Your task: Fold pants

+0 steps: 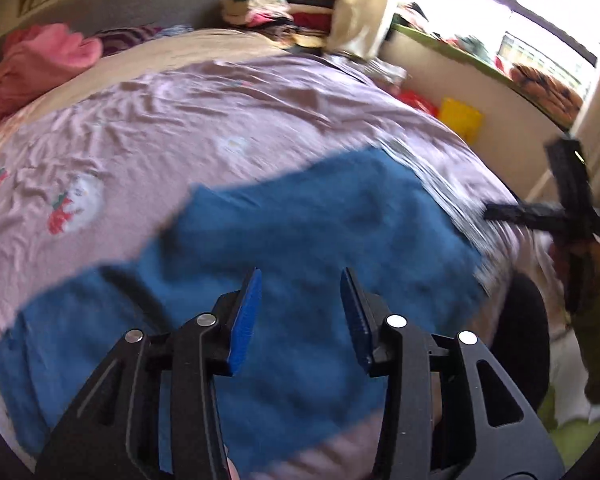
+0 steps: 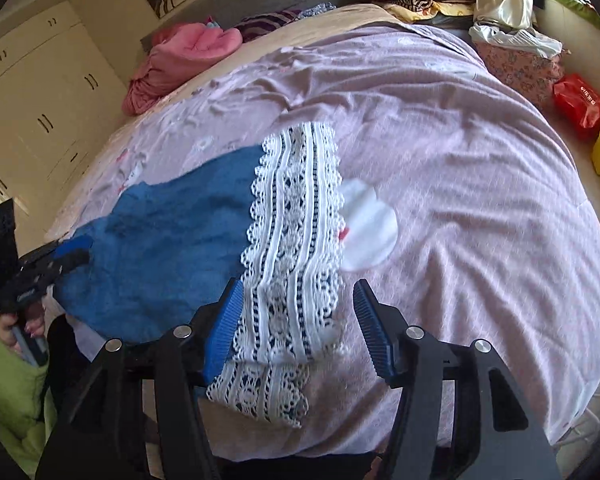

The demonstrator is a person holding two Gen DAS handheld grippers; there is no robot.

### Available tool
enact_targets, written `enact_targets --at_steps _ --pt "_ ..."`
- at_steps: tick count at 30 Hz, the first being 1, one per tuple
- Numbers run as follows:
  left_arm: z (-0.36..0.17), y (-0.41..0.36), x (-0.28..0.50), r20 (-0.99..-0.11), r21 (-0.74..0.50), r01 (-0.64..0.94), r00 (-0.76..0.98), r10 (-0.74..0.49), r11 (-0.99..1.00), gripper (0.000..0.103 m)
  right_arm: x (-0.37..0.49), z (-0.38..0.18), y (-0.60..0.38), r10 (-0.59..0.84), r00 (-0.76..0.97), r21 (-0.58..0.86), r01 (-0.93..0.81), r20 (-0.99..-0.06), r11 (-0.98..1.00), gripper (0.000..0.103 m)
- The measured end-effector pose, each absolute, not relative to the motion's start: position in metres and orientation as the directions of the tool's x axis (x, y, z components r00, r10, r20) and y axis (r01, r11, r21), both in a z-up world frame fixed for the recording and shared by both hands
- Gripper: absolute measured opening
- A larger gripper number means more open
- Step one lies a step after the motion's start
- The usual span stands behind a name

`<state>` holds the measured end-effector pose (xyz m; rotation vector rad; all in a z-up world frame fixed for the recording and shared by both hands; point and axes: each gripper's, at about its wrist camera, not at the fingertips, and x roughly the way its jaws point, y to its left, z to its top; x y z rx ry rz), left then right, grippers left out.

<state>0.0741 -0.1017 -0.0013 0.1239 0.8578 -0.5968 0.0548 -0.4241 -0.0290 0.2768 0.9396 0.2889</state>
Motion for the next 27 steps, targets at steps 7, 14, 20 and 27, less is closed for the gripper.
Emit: enact_targets --at_steps 7,14,20,27 --pt "-0.035 -0.134 0.032 -0.791 -0.055 0.627 0.449 -0.417 0.777 0.043 0.051 -0.025 -0.417 0.346 0.566 0.32 -0.148 -0.748 0.936 0.019" --pt "-0.052 -0.143 0.025 -0.817 0.057 0.648 0.467 -0.338 0.759 0.002 0.037 0.004 -0.42 0.377 0.612 0.364 -0.153 -0.695 0.919 0.018" --pt "-0.03 -0.121 0.019 -0.802 -0.005 0.646 0.454 -0.39 0.763 0.0 0.015 -0.003 -0.416 0.375 0.58 0.355 -0.153 -0.723 0.922 0.018" --pt "-0.049 -0.11 0.018 -0.839 -0.089 0.637 0.367 -0.402 0.766 0.0 0.005 -0.044 -0.409 0.364 0.498 0.348 -0.129 -0.787 0.929 0.018"
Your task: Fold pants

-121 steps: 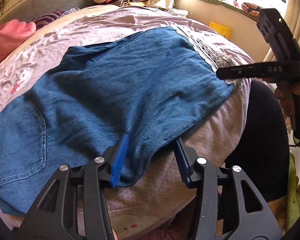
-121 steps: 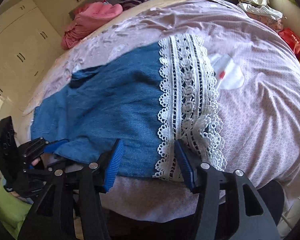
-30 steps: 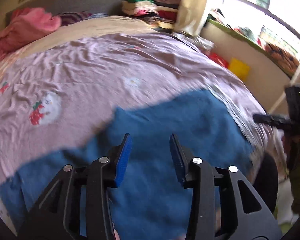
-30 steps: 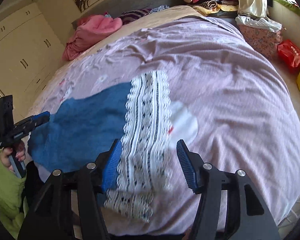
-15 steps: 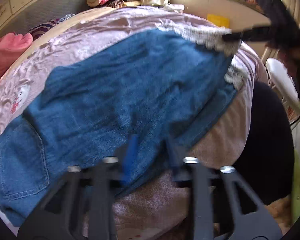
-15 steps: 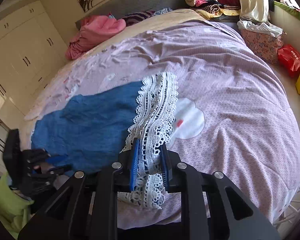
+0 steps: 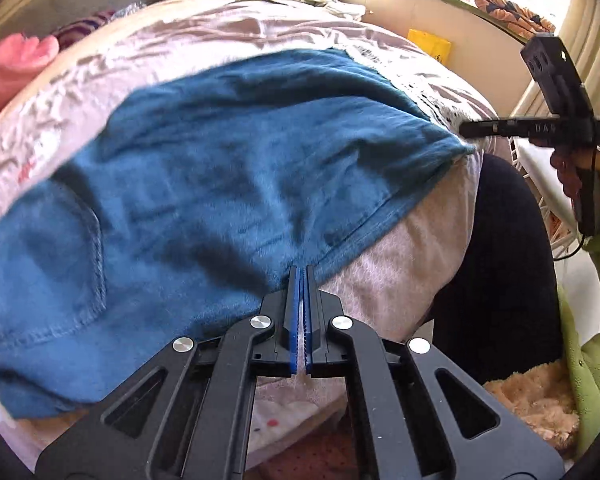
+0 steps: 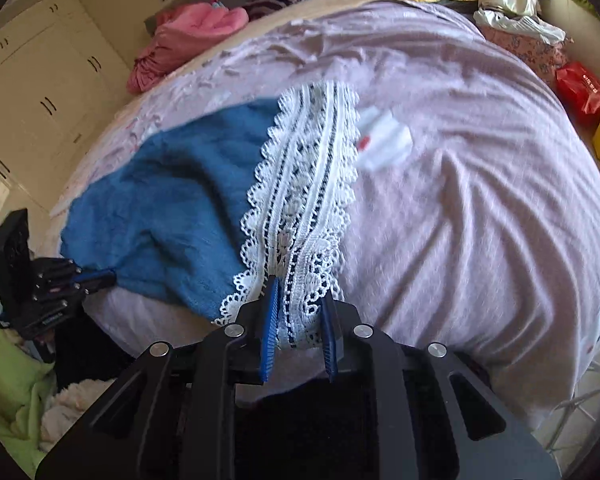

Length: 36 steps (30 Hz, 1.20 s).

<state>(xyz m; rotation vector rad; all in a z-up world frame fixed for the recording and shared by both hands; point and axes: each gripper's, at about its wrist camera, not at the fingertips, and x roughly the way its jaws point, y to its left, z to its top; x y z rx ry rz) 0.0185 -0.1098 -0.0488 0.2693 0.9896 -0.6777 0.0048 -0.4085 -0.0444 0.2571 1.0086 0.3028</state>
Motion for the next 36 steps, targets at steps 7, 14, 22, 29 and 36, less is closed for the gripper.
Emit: enact_targets --at_steps 7,14,22,29,36 --pt "-0.031 -0.089 0.028 -0.773 -0.229 0.596 0.369 -0.516 0.77 0.0 0.005 -0.021 -0.43 0.365 0.559 0.367 -0.115 -0.744 0.923 0.046" --pt "-0.006 -0.071 0.079 -0.721 -0.28 0.486 0.463 -0.515 0.828 0.025 0.072 0.002 -0.445 0.336 0.637 0.346 -0.114 -0.694 0.931 0.048" --pt "-0.002 -0.065 0.142 -0.74 -0.24 0.374 0.526 -0.418 0.896 0.036 0.156 -0.028 -0.437 0.351 0.562 0.341 -0.126 -0.749 0.931 0.048" --pt "-0.02 -0.075 0.19 -0.779 -0.222 0.336 0.503 -0.374 0.915 0.037 0.166 -0.047 -0.415 0.411 0.525 0.355 -0.208 -0.746 0.911 0.049" --pt "-0.033 -0.086 0.206 -0.801 -0.224 0.361 0.461 -0.382 0.905 0.039 0.164 -0.051 -0.407 0.44 0.518 0.363 -0.248 -0.734 0.898 0.049"
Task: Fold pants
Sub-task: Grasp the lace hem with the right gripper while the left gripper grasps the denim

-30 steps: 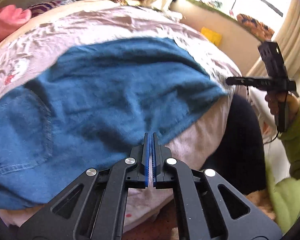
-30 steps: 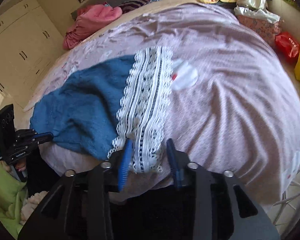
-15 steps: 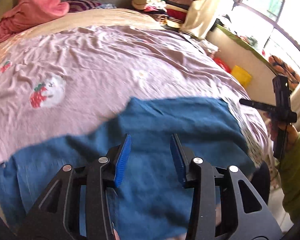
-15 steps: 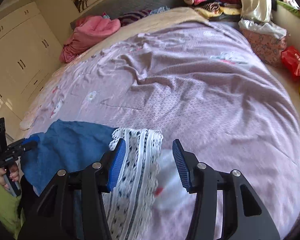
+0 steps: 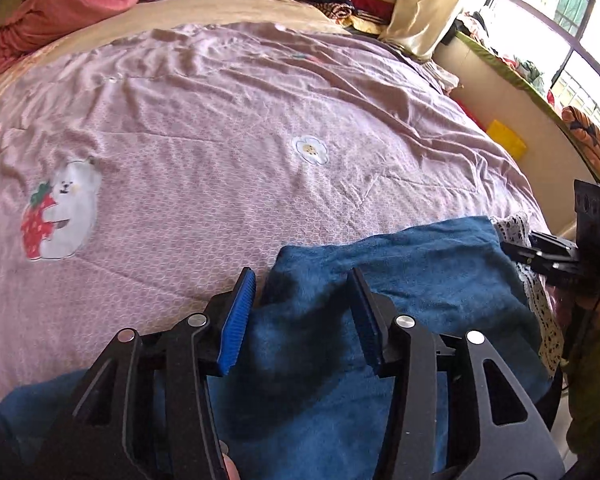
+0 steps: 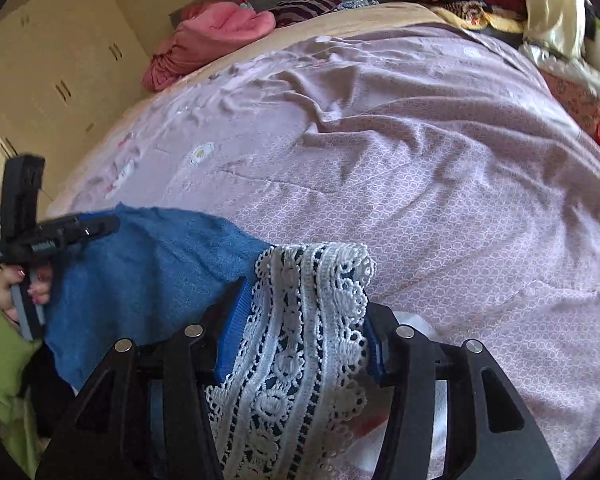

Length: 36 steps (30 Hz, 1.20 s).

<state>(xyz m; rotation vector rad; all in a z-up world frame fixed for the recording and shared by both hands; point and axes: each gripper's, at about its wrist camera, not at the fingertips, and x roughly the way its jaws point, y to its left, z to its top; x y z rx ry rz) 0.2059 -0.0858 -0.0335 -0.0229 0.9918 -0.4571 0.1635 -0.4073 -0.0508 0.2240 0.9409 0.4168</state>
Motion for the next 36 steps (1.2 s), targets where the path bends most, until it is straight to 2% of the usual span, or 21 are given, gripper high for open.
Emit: enact_targets --at_steps 7,8,9,10,11,12,16,20,23,27,30,32,36 --pt "-0.039 -0.085 0.211 -0.804 -0.253 0.368 0.434 -0.406 0.895 0.041 0.18 -0.063 -0.423 0.561 0.466 0.532 -0.207 -0.685 0.821 0.05" --pt "-0.041 -0.085 0.213 -0.805 -0.264 0.365 0.426 -0.412 0.893 0.041 0.181 -0.063 -0.421 0.562 0.459 0.531 -0.209 -0.688 0.821 0.048" --pt "-0.042 -0.085 0.214 -0.805 -0.275 0.362 0.419 -0.419 0.891 0.041 0.181 -0.062 -0.418 0.562 0.455 0.528 -0.213 -0.691 0.822 0.041" --pt "-0.044 -0.085 0.215 -0.806 -0.285 0.359 0.413 -0.425 0.889 0.034 0.18 -0.059 -0.415 0.573 0.447 0.532 -0.228 -0.687 0.816 0.023" --pt "-0.045 -0.086 0.216 -0.806 -0.291 0.361 0.406 -0.43 0.886 0.025 0.177 -0.057 -0.412 0.59 0.443 0.542 -0.246 -0.675 0.804 0.017" --pt "-0.045 -0.087 0.215 -0.807 -0.29 0.364 0.405 -0.43 0.885 0.014 0.169 -0.05 -0.408 0.592 0.459 0.532 -0.267 -0.663 0.803 0.017" --pt "-0.04 -0.091 0.21 -0.803 -0.266 0.38 0.422 -0.421 0.886 0.006 0.15 -0.021 -0.399 0.539 0.568 0.449 -0.305 -0.621 0.84 0.014" --pt "-0.021 -0.094 0.205 -0.763 -0.244 0.391 0.488 -0.424 0.888 0.005 0.143 0.019 -0.393 0.435 0.671 0.299 -0.316 -0.6 0.9 0.013" --pt "-0.012 -0.106 0.209 -0.759 -0.167 0.391 0.534 -0.372 0.905 0.005 0.157 0.025 -0.378 0.319 0.681 0.144 -0.301 -0.659 0.943 0.013" --pt "-0.019 -0.109 0.215 -0.771 -0.137 0.371 0.542 -0.334 0.918 0.005 0.185 -0.009 -0.364 0.199 0.621 0.015 -0.289 -0.759 0.957 0.013" --pt "-0.025 -0.109 0.216 -0.777 -0.131 0.367 0.539 -0.325 0.921 0.005 0.197 -0.043 -0.361 0.166 0.562 0.009 -0.271 -0.811 0.963 0.014" --pt "-0.028 -0.111 0.215 -0.78 -0.113 0.373 0.541 -0.315 0.921 0.005 0.2 -0.051 -0.36 0.164 0.561 0.012 -0.265 -0.811 0.964 0.015" --pt "-0.032 -0.111 0.216 -0.785 -0.104 0.371 0.539 -0.306 0.923 0.006 0.204 -0.05 -0.365 0.156 0.573 0.028 -0.226 -0.805 0.974 0.026"
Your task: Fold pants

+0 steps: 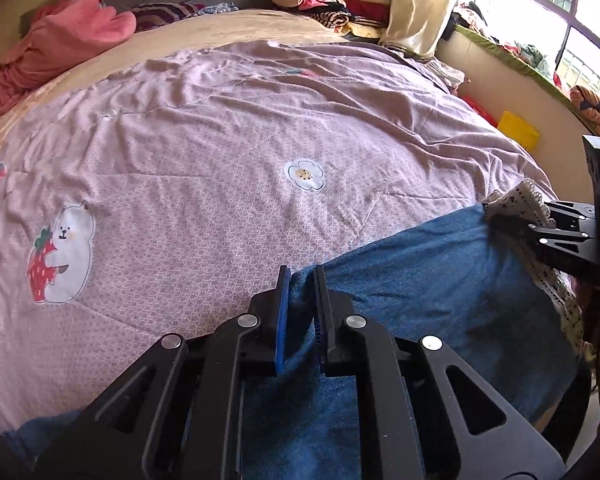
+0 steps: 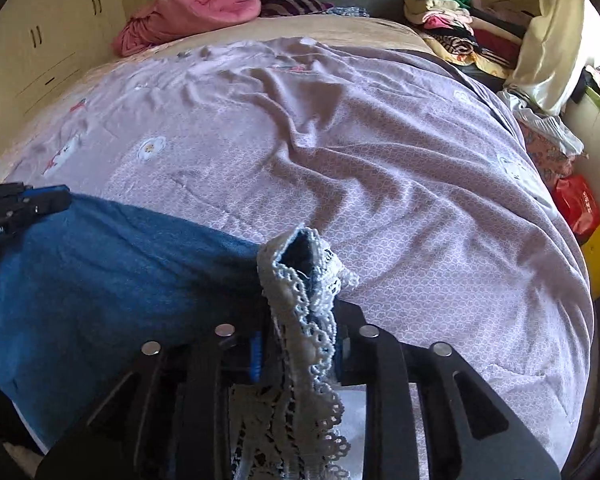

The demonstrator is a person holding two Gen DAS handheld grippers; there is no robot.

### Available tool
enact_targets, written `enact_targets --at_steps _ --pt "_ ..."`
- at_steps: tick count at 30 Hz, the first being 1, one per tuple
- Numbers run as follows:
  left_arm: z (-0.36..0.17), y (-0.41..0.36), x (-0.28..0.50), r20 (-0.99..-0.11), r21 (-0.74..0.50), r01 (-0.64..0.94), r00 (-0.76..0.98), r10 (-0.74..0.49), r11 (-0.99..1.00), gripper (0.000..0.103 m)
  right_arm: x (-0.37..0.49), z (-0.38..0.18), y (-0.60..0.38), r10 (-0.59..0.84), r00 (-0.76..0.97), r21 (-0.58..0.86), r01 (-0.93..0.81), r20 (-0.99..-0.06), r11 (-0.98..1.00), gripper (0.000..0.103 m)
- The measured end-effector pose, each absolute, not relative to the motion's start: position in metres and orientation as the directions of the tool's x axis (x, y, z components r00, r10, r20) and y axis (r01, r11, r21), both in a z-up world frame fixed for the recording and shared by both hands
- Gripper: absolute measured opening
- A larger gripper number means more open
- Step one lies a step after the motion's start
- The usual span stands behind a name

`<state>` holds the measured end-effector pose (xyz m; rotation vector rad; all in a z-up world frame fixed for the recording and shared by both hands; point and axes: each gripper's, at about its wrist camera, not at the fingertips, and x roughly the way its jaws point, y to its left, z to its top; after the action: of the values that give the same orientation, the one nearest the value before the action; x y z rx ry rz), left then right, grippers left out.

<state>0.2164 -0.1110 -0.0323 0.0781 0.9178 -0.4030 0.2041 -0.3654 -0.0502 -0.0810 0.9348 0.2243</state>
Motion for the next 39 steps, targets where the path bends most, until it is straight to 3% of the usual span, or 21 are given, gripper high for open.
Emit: enact_targets --at_steps 8,12,19,25,30,34,39 --pt "-0.035 -0.107 0.216 -0.785 -0.118 0.355 0.538 -0.306 0.927 0.008 0.191 -0.032 -0.378 0.149 0.606 0.062 -0.163 -0.781 0.985 0.041" --pt "-0.031 -0.105 0.212 -0.781 -0.12 0.349 0.545 -0.305 0.929 0.011 0.178 -0.02 -0.385 0.133 0.635 0.066 -0.128 -0.761 0.99 0.052" --pt "-0.017 -0.092 0.197 -0.763 -0.124 0.322 0.574 -0.298 0.939 0.036 0.141 0.003 -0.391 0.164 0.679 0.118 -0.113 -0.716 0.986 0.066" --pt "0.004 -0.059 0.159 -0.736 -0.113 0.266 0.625 -0.261 0.957 0.05 0.096 0.014 -0.371 0.217 0.698 0.125 -0.181 -0.682 0.976 0.07" --pt "0.008 -0.028 0.111 -0.734 -0.13 0.234 0.631 -0.253 0.963 0.054 0.066 0.008 -0.339 0.273 0.67 0.099 -0.287 -0.69 0.953 0.071" --pt "-0.008 -0.012 0.08 -0.773 -0.054 0.186 0.615 -0.159 0.981 0.058 0.054 -0.008 -0.316 0.331 0.6 0.122 -0.362 -0.728 0.924 0.071" --pt "-0.03 0.025 0.07 -0.821 -0.01 0.056 0.569 -0.04 0.998 0.061 0.047 -0.041 -0.313 0.283 0.483 0.112 -0.351 -0.829 0.929 0.071"
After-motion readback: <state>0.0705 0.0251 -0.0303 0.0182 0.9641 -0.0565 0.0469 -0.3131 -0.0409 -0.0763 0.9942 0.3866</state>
